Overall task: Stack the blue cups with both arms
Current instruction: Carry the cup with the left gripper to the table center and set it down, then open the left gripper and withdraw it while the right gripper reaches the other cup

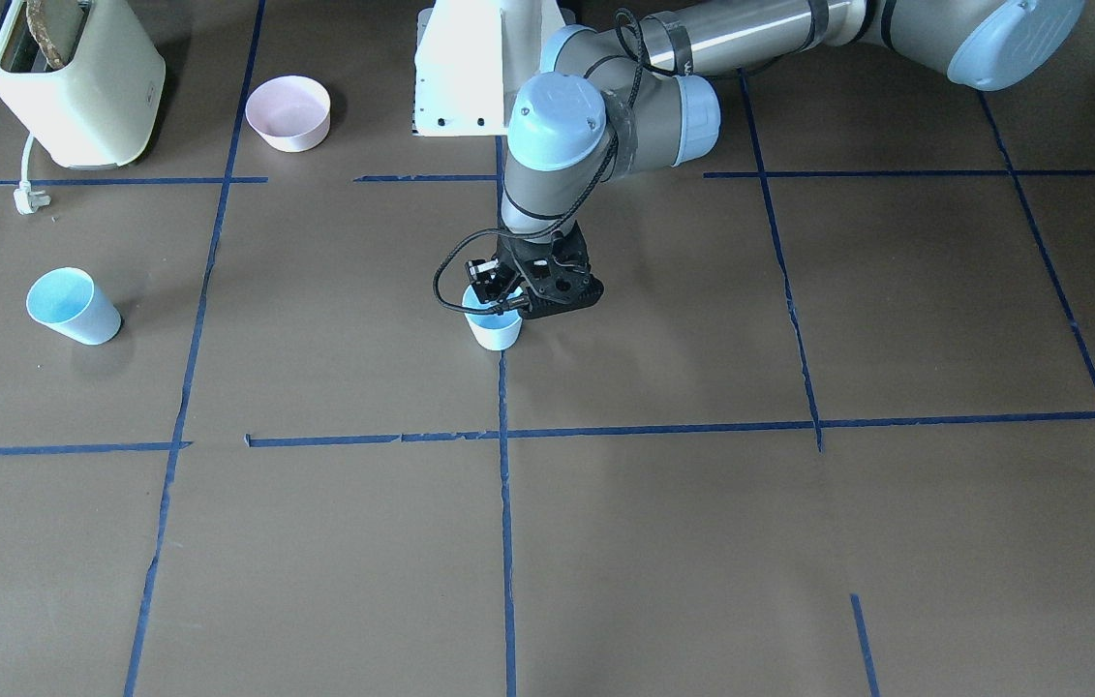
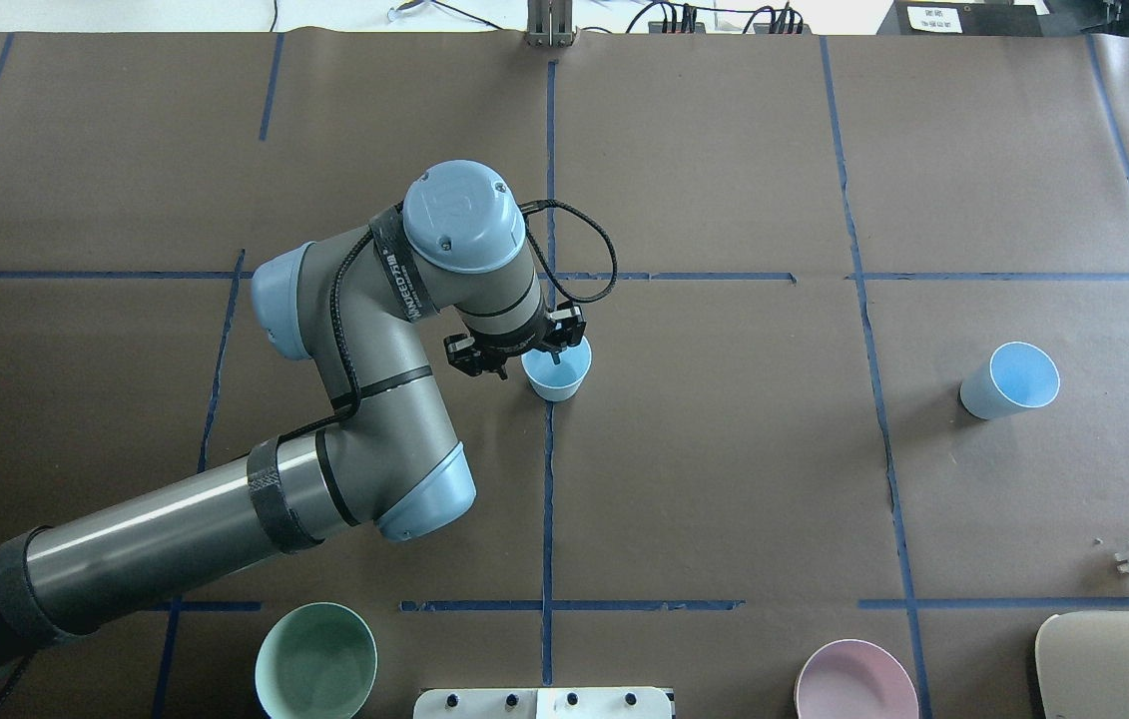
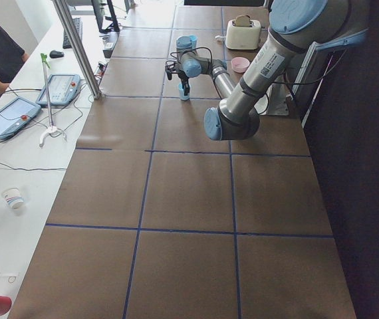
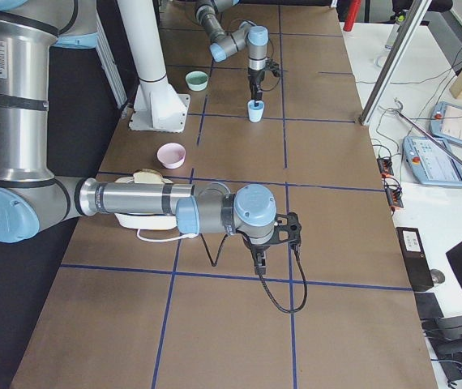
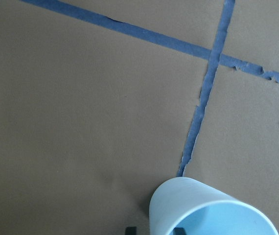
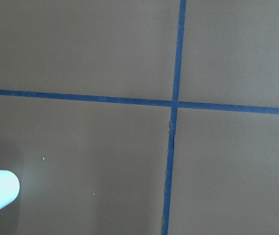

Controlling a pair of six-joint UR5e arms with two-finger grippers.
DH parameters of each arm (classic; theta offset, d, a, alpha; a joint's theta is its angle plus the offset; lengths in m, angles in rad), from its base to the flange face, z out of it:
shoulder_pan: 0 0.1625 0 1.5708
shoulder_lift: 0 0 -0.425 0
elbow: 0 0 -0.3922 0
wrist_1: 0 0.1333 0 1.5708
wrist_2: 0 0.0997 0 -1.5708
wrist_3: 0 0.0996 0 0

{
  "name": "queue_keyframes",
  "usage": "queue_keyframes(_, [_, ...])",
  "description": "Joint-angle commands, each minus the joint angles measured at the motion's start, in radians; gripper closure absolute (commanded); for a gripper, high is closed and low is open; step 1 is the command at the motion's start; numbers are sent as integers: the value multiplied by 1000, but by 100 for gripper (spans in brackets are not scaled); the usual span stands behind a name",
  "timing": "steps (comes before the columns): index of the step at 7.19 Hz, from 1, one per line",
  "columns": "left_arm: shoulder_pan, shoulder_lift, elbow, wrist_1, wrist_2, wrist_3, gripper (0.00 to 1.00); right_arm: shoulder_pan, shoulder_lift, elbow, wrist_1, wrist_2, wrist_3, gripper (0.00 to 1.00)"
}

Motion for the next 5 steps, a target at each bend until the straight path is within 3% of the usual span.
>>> queue_keyframes(1, [-21,29,-92,7,-7,-2,0,0,1,0,0,4,0,0])
queue_keyframes(3, [-68,90,-196,58,-62,3,0,0,1,2,1,13,0,0])
queue_keyframes(5, [-116,202,-354,162,-86,111,0,-87,-8,84,68,6,215,0])
